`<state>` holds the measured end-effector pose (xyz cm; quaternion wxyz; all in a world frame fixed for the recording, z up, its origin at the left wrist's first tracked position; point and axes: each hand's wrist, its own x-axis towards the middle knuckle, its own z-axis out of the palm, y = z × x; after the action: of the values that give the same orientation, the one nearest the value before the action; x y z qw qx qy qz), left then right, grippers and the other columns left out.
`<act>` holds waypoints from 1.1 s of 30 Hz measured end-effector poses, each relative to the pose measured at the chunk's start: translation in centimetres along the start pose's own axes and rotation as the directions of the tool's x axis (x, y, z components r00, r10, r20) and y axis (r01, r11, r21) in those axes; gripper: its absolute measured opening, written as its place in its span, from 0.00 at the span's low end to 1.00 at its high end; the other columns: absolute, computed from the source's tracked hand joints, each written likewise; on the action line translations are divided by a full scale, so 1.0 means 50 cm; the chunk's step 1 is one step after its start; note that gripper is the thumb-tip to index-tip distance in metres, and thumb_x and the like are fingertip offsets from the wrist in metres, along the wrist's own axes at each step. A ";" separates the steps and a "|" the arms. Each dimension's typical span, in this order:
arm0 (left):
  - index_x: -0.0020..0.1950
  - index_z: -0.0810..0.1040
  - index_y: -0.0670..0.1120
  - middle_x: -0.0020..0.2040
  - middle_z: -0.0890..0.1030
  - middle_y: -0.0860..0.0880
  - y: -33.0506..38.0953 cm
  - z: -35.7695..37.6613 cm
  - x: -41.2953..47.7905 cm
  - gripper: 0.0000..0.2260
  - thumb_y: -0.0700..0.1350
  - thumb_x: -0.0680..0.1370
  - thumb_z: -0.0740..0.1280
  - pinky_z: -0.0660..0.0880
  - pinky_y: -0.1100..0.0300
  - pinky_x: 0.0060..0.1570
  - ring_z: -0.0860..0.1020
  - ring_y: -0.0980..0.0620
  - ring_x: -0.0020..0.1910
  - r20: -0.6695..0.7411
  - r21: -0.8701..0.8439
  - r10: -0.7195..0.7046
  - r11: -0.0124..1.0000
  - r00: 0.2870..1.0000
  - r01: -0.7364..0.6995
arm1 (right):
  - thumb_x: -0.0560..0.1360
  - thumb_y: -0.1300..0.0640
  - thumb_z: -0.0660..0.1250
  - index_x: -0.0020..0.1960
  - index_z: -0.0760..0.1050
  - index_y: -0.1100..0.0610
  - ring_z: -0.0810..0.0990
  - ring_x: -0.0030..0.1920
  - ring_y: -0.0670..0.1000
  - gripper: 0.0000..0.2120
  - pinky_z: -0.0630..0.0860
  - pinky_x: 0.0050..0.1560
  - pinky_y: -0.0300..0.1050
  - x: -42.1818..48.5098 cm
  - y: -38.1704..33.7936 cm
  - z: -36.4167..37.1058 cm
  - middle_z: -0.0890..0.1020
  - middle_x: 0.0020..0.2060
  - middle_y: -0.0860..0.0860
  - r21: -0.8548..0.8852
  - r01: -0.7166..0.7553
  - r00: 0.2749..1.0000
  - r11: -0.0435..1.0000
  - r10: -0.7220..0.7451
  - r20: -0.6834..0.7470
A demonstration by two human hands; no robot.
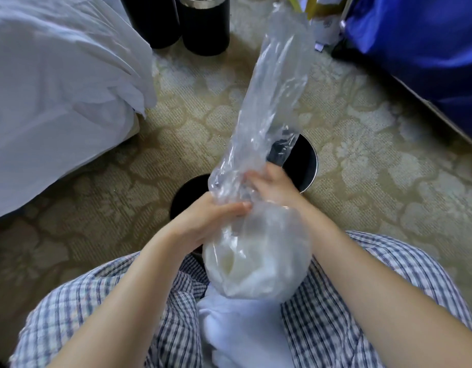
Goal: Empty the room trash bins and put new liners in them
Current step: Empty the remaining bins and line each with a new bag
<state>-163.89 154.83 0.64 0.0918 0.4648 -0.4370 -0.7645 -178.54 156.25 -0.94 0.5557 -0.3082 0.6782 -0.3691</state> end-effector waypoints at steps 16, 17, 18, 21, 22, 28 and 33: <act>0.46 0.76 0.43 0.38 0.78 0.46 -0.011 0.028 0.011 0.15 0.55 0.74 0.66 0.74 0.56 0.42 0.78 0.52 0.36 -0.335 -0.207 -0.032 0.978 0.942 -0.041 | 0.69 0.51 0.74 0.60 0.72 0.49 0.79 0.57 0.43 0.22 0.75 0.59 0.38 -0.060 0.010 0.037 0.80 0.55 0.47 0.144 -0.166 0.875 0.976 0.079 0.477; 0.43 0.76 0.43 0.36 0.78 0.46 -0.012 0.030 0.011 0.13 0.53 0.77 0.63 0.74 0.56 0.42 0.78 0.51 0.36 -0.322 -0.261 -0.019 0.963 0.946 -0.069 | 0.69 0.54 0.72 0.57 0.73 0.49 0.80 0.53 0.41 0.17 0.75 0.55 0.36 -0.060 0.012 0.038 0.81 0.52 0.46 0.194 -0.157 0.882 0.968 0.049 0.469; 0.40 0.78 0.44 0.36 0.79 0.46 -0.012 0.034 0.013 0.14 0.52 0.79 0.61 0.74 0.55 0.43 0.79 0.50 0.38 -0.315 -0.293 0.015 0.950 0.949 -0.112 | 0.72 0.59 0.70 0.54 0.74 0.49 0.81 0.50 0.42 0.13 0.76 0.52 0.35 -0.057 0.015 0.038 0.82 0.49 0.46 0.250 -0.150 0.898 0.957 0.026 0.438; 0.43 0.81 0.51 0.44 0.82 0.47 -0.008 0.045 0.018 0.11 0.51 0.79 0.62 0.76 0.63 0.52 0.81 0.57 0.47 -0.375 -0.212 0.142 0.949 0.916 -0.234 | 0.76 0.65 0.66 0.53 0.78 0.54 0.82 0.51 0.50 0.10 0.78 0.53 0.42 -0.058 0.025 0.045 0.83 0.48 0.53 0.339 -0.149 0.940 0.929 0.026 0.341; 0.44 0.80 0.53 0.44 0.82 0.51 -0.007 0.044 0.019 0.09 0.50 0.79 0.62 0.74 0.70 0.51 0.80 0.63 0.46 -0.394 -0.068 0.249 0.952 0.885 -0.299 | 0.77 0.64 0.65 0.52 0.80 0.54 0.82 0.51 0.50 0.09 0.78 0.54 0.43 -0.059 0.031 0.050 0.84 0.48 0.52 0.332 -0.140 0.946 0.933 0.027 0.323; 0.45 0.80 0.37 0.43 0.80 0.38 -0.039 0.008 0.035 0.39 0.72 0.72 0.51 0.72 0.46 0.54 0.78 0.41 0.48 -0.199 0.660 0.511 0.701 0.836 -0.271 | 0.80 0.66 0.57 0.50 0.78 0.58 0.83 0.41 0.43 0.12 0.79 0.43 0.34 -0.062 0.028 0.049 0.83 0.43 0.50 0.370 -0.187 0.957 0.910 0.083 0.279; 0.54 0.69 0.45 0.51 0.69 0.50 -0.032 0.018 0.031 0.14 0.52 0.76 0.67 0.64 0.66 0.48 0.69 0.52 0.53 -0.399 0.564 0.504 0.793 0.766 -0.229 | 0.79 0.63 0.59 0.55 0.77 0.67 0.82 0.39 0.50 0.10 0.79 0.42 0.41 -0.033 0.017 0.026 0.81 0.40 0.56 0.536 -0.214 0.977 0.817 0.192 0.098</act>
<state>-165.02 155.44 -1.37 0.2423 0.5665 -0.6556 -0.4366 -176.93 157.87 -0.90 0.6694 -0.0714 0.5637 -0.4787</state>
